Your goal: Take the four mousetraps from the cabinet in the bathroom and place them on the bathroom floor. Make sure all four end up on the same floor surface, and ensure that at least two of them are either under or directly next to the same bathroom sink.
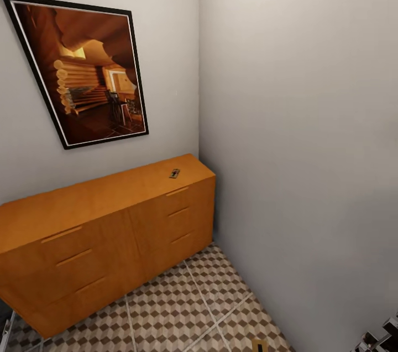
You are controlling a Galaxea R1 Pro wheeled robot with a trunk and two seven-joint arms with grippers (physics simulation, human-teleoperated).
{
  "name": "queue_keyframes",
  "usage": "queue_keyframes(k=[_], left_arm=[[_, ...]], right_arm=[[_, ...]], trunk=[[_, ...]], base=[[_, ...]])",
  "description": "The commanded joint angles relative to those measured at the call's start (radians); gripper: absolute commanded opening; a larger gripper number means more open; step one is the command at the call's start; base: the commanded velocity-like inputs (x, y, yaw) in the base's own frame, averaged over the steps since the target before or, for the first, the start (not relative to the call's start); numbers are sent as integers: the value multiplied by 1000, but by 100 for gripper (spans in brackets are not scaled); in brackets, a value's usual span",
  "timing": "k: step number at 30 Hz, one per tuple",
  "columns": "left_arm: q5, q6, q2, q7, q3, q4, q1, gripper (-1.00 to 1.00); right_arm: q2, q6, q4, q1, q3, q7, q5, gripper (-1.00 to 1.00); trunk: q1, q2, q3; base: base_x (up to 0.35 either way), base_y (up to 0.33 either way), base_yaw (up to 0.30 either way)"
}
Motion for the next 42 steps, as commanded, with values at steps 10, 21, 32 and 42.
queue_keyframes(k=[10,21,32,42], left_arm=[[6,322,39,88,-8,-366,-1,100],[5,560,57,135,-2,-656,-1,100],[1,895,61,135,87,-1049,-1,100],[-4,1088,61,134,130,-1281,-5,100]], right_arm=[[0,0,2,-1,2,-5,6,-100],[0,1,4,-1,1,-5,6,-100],[0,1,3,-1,1,-5,6,-100],[0,1,4,-1,1,-5,6,-100]], trunk=[[1,-2,-2],[1,-2,-2],[1,-2,-2],[1,-2,-2]], base=[[0,0,0],[0,0,0],[0,0,0],[0,0,0]])
